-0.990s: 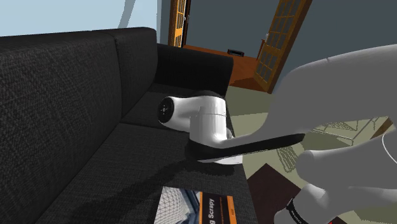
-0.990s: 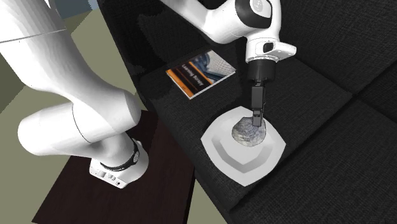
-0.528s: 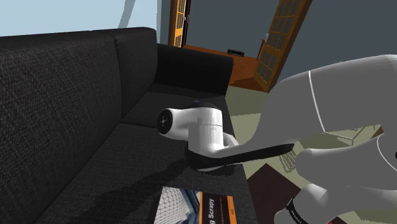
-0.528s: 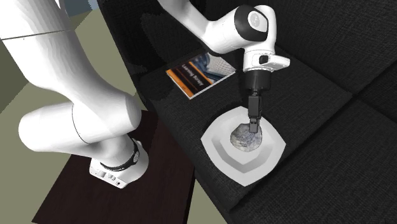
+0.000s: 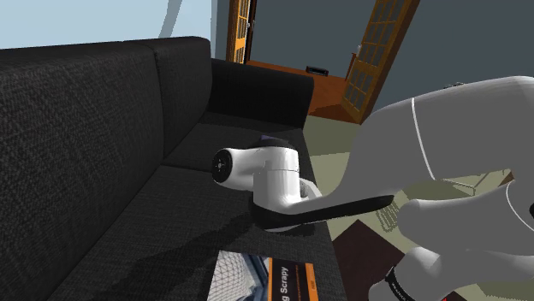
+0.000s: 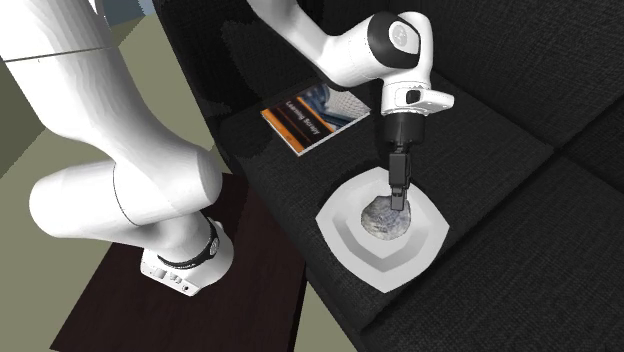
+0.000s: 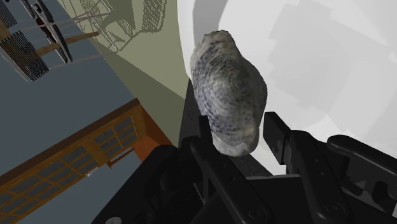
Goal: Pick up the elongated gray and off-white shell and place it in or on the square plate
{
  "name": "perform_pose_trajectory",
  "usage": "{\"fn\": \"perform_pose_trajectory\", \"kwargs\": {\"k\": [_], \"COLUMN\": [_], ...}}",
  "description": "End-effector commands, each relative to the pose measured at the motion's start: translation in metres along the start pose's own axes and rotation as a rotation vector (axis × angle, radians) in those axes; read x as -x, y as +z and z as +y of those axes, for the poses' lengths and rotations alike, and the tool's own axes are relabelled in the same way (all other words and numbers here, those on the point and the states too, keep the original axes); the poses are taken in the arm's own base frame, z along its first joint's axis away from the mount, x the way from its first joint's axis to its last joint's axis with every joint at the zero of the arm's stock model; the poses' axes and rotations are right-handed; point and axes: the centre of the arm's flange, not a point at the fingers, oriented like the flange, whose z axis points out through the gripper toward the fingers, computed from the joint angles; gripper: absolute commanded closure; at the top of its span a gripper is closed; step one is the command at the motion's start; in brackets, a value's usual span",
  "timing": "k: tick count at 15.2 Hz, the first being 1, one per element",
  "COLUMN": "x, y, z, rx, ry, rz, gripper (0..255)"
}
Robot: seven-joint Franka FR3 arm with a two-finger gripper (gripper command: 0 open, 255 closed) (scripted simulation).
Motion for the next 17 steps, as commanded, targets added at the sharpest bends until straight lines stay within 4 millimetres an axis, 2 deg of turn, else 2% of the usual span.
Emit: {"fn": "perform_pose_trajectory", "kwargs": {"k": [1,6,10,17], "x": [0.0,0.0,0.0,0.0], "y": [0.0,0.0,-0.05,-0.05], "z": [0.0,0.0,0.0,0.0], "rx": [0.0,0.0,0.0,0.0], "ry": [0.0,0.0,0.0,0.0], "rz": [0.0,0.0,0.0,0.0], "gripper": [0,0,0,0]}}
